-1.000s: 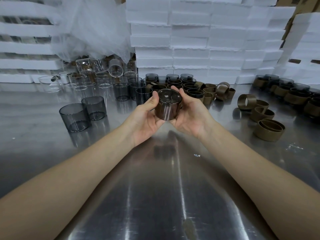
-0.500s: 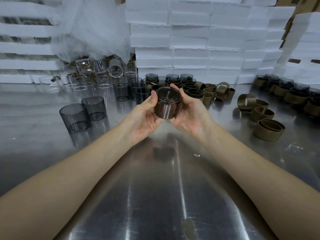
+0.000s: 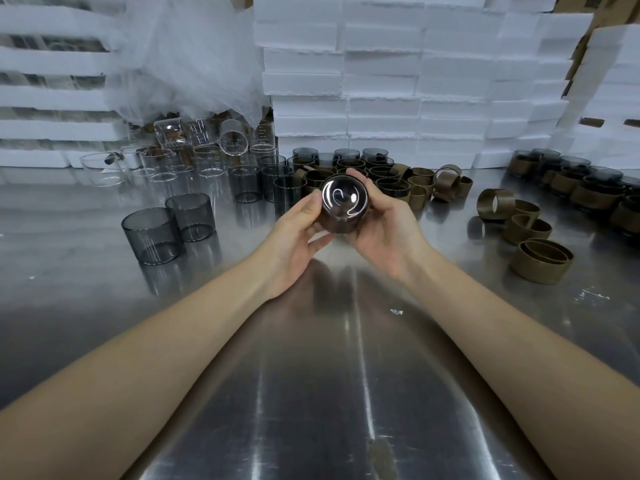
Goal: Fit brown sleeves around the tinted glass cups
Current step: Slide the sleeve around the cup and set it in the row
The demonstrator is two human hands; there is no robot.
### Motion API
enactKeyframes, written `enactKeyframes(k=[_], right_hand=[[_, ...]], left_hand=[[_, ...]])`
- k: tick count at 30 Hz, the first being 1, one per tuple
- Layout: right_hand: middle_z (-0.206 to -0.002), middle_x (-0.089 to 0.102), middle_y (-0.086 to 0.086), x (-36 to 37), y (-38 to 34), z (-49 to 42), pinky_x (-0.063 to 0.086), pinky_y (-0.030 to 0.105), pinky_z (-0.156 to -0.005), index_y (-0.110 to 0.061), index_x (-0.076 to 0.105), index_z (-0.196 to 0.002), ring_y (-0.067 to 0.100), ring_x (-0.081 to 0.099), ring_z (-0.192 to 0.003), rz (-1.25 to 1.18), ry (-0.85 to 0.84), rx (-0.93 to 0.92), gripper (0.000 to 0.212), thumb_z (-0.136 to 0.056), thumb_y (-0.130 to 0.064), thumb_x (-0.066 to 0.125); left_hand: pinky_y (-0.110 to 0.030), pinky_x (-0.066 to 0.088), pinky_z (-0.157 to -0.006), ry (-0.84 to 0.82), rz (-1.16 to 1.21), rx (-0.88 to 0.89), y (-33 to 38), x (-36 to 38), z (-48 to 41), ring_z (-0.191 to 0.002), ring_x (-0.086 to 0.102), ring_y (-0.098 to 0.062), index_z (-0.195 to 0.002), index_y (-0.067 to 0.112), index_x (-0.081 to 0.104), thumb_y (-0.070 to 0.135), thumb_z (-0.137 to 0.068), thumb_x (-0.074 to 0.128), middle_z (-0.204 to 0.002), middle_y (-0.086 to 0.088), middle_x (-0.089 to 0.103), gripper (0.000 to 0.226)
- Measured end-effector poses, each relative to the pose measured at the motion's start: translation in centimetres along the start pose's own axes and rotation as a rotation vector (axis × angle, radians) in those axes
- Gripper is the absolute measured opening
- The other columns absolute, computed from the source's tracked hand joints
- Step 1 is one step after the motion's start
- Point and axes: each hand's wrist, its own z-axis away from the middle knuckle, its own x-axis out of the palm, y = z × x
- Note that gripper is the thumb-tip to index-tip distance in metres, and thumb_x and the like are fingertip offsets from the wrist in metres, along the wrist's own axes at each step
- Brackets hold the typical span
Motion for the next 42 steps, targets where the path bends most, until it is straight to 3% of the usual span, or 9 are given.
enactKeyframes(k=[3,6,12,20,27,31,36,40,42], right_hand=[[-0.105,0.068,0.009,-0.1,-0.3,0.4,0.049,0.036,-0.094,-0.023,0.062,-0.118,0.023,0.064,-0.096,0.165,-0.025,-0.073,0.03,-0.097,-0.01,0.043],[-0.112,0.063,0.011,0.1,0.0,0.5,0.052,0.035,-0.09,-0.021,0.057,-0.126,0.024,0.062,-0.102,0.209,-0.003,-0.079,0.034,-0.098,-0.008,0.044],[-0.122,0.062,0.019,0.1,0.4,0.2,0.047,0.049,-0.098,-0.009,0.055,-0.127,0.032,0.061,-0.108,0.104,0.053,0.13,0.043,-0.103,-0.038,0.033],[-0.123,0.064,0.019,0.1,0.8,0.2,0.057,0.034,-0.075,-0.007,0.054,-0.13,0.03,0.063,-0.109,0.073,0.049,0.178,0.058,-0.101,-0.051,0.03],[-0.124,0.063,0.02,-0.4,0.7,0.1,0.056,0.039,-0.08,-0.007,0.052,-0.133,0.033,0.064,-0.107,0.123,0.033,0.158,0.066,-0.101,-0.055,0.019],[-0.122,0.062,0.014,-0.2,0.7,0.3,0.051,0.046,-0.095,-0.012,0.051,-0.134,0.03,0.063,-0.109,0.337,-0.007,0.062,0.054,-0.092,-0.046,0.053],[-0.103,0.064,0.005,-0.5,1.0,0.3,0.06,0.04,-0.077,-0.018,0.058,-0.12,0.021,0.069,-0.093,0.497,0.142,-0.077,0.04,-0.084,-0.013,0.073],[-0.117,0.055,0.012,-1.5,0.8,-0.2,0.053,0.037,-0.092,-0.027,0.056,-0.099,0.021,0.062,-0.1,0.879,0.397,-0.238,0.036,-0.073,-0.022,0.081],[-0.113,0.048,0.003,-2.0,0.5,-0.4,0.047,0.022,-0.085,-0.029,0.051,-0.092,0.006,0.055,-0.092,1.059,0.449,-0.317,0.037,-0.071,-0.026,0.081]], left_hand=[[-0.032,0.048,-0.098,0.019,-0.222,0.064,-0.5,0.3,0.1,-0.115,0.061,-0.011,-0.131,0.02,0.054,0.044,-0.075,0.065,-0.122,0.002,0.066,0.062],[-0.023,0.048,-0.094,0.101,-0.297,0.17,-1.0,0.0,0.4,-0.112,0.061,-0.003,-0.131,0.016,0.052,0.016,-0.074,0.077,-0.122,0.001,0.064,0.062],[-0.018,0.049,-0.089,0.136,-0.392,0.347,-0.9,0.1,0.3,-0.109,0.059,0.005,-0.123,0.014,0.049,-0.019,-0.064,0.078,-0.124,0.005,0.057,0.074],[-0.015,0.044,-0.097,0.137,-0.454,0.373,-0.8,0.5,0.6,-0.123,0.053,0.0,-0.132,0.015,0.046,-0.019,-0.064,0.078,-0.132,0.005,0.053,0.082],[-0.02,0.048,-0.097,0.17,-0.426,0.371,-0.6,0.6,0.7,-0.12,0.056,-0.006,-0.12,0.017,0.05,-0.019,-0.064,0.079,-0.136,0.003,0.053,0.072],[-0.02,0.048,-0.096,0.194,-0.482,0.387,-0.8,0.5,0.6,-0.119,0.056,-0.008,-0.121,0.017,0.051,-0.017,-0.068,0.077,-0.13,0.002,0.055,0.069],[-0.028,0.042,-0.108,0.194,-0.653,0.351,-0.8,0.4,0.6,-0.125,0.048,-0.008,-0.132,0.01,0.05,-0.019,-0.072,0.066,-0.141,-0.005,0.042,0.069],[-0.019,0.014,-0.114,0.282,-1.115,0.336,-1.0,-0.2,0.7,-0.145,0.015,-0.017,-0.136,0.014,0.047,-0.009,-0.078,0.057,-0.153,-0.006,0.015,0.063],[-0.034,0.003,-0.12,0.327,-1.51,0.329,-1.1,-1.1,0.6,-0.148,0.0,-0.024,-0.134,0.012,0.048,0.005,-0.082,0.057,-0.157,-0.011,0.009,0.054]])
